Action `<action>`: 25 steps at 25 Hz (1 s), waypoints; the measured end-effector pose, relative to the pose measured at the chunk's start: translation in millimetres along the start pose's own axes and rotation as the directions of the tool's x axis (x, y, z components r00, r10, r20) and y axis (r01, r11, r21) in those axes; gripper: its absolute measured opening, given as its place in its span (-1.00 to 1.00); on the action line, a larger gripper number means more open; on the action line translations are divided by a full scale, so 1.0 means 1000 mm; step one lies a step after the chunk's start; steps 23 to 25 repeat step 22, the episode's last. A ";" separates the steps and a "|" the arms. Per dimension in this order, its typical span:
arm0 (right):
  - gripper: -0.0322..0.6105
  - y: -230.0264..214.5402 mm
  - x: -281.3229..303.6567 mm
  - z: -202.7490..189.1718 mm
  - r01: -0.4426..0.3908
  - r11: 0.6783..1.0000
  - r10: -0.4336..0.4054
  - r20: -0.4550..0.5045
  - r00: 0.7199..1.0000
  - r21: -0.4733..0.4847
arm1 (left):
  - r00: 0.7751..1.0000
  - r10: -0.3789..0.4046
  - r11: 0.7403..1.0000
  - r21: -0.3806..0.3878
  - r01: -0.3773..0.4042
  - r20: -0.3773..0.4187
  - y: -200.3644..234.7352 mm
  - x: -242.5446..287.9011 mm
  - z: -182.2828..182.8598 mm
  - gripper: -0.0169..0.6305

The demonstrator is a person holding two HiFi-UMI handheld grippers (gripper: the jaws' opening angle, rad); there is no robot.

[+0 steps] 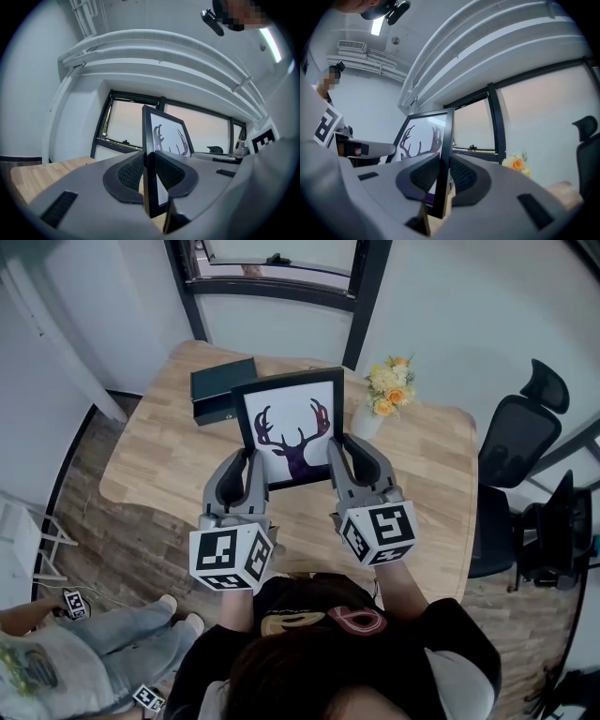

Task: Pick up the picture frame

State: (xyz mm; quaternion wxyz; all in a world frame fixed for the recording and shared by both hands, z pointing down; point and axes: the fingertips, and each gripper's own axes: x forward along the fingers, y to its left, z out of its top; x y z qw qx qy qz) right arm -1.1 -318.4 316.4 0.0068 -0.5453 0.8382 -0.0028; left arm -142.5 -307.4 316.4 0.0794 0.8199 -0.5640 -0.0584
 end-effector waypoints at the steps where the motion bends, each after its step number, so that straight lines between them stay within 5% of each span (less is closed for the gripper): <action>1: -0.66 0.000 0.000 0.000 -0.001 1.000 0.001 0.001 1.000 -0.001 | 1.000 0.000 1.000 0.002 0.000 0.001 0.000 0.000 0.001 -0.69; 25: -0.67 0.003 -0.003 0.005 -0.006 1.000 0.006 0.013 1.000 -0.025 | 1.000 0.020 1.000 -0.004 -0.020 0.015 -0.001 -0.007 0.002 -0.69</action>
